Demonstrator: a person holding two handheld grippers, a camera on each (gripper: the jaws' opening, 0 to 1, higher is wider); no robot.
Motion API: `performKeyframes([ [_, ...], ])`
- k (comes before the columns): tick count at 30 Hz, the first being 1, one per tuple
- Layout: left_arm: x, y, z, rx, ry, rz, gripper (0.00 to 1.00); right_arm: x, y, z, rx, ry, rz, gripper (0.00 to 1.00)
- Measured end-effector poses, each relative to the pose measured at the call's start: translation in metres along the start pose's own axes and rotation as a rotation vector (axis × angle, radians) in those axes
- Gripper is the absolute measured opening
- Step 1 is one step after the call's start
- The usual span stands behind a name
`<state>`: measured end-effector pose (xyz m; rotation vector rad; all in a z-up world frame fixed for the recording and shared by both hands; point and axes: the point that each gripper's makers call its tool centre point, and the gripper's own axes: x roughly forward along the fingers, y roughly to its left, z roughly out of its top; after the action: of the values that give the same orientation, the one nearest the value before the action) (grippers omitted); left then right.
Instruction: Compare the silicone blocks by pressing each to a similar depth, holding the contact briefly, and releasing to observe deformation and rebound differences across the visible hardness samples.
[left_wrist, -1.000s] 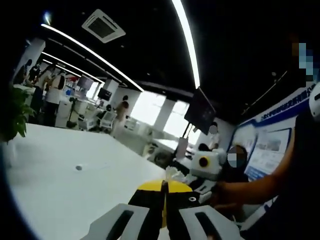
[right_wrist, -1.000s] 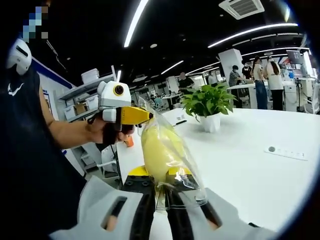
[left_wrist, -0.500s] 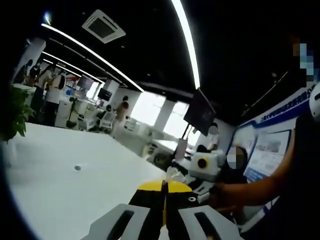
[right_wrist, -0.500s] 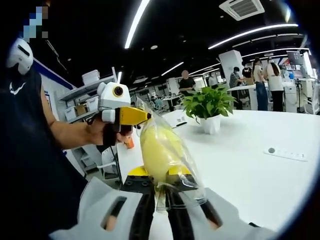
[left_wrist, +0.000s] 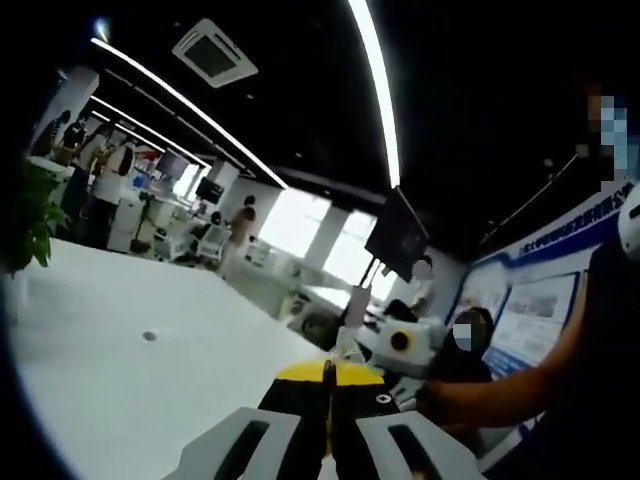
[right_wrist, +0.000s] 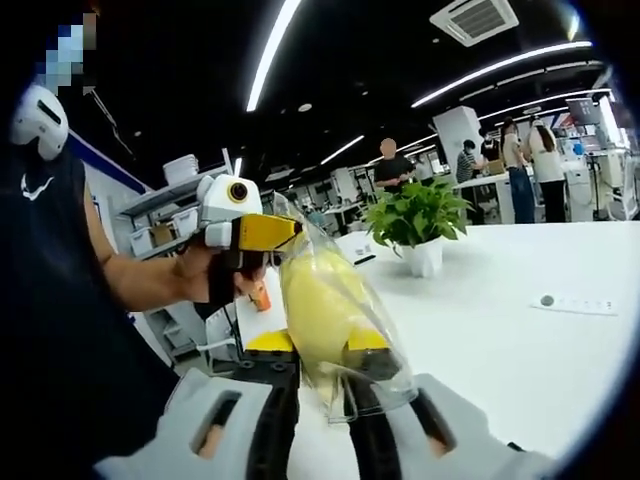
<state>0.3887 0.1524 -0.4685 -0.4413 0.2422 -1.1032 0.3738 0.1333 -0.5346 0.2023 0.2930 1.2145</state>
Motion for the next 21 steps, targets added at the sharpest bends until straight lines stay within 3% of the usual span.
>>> performKeyframes([
  [8,0.005,-0.006,0.004,-0.030,-0.024,-0.030,0.00,-0.001,-0.005,0.002,0.006,-0.018,-0.022,0.29],
  [10,0.007,-0.008,0.003,-0.041,-0.021,-0.039,0.00,-0.002,-0.009,0.004,-0.008,-0.041,-0.060,0.40],
  [12,0.008,-0.008,0.001,-0.043,-0.015,-0.043,0.00,-0.005,-0.016,0.009,-0.002,-0.084,-0.119,0.57],
  [14,0.008,-0.006,0.000,-0.042,-0.012,-0.043,0.00,-0.009,-0.020,0.005,0.001,-0.083,-0.147,0.70],
  [20,0.005,-0.002,-0.002,-0.059,-0.031,-0.033,0.00,-0.024,-0.038,0.003,-0.018,-0.087,-0.245,0.96],
  [21,0.005,-0.002,-0.003,-0.058,-0.030,-0.031,0.00,-0.029,-0.044,0.004,-0.026,-0.092,-0.280,0.96],
])
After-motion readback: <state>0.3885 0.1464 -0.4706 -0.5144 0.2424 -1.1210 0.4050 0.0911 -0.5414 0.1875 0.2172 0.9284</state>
